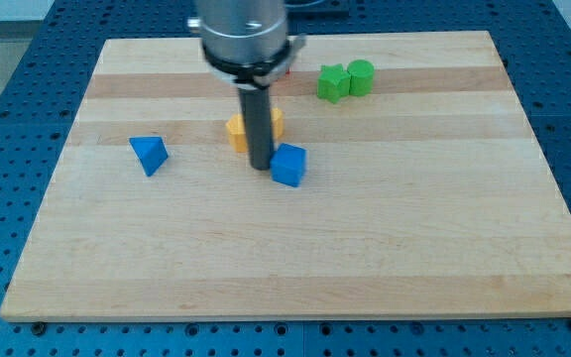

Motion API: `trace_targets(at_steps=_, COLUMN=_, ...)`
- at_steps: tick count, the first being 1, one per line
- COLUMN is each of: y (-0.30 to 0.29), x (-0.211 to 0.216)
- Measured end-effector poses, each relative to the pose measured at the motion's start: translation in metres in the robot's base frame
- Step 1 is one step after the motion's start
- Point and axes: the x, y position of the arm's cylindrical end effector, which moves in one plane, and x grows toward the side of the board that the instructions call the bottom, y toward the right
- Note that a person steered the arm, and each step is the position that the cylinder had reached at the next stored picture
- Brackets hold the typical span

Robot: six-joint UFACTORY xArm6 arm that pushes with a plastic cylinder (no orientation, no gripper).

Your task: Move the blue triangle into the blue cube

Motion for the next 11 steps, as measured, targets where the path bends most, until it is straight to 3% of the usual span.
trace_targets(at_steps=1, y=0.003, x=0.018)
trace_targets(at_steps=3, y=-0.081, x=0.051)
trace_targets(at_steps=5, y=-0.191, x=0.043)
trace_targets(at_steps=6, y=-0.209, x=0.015)
trace_targets(at_steps=8, y=-0.186, x=-0.020)
trace_targets(at_steps=11, y=-0.077, x=-0.008)
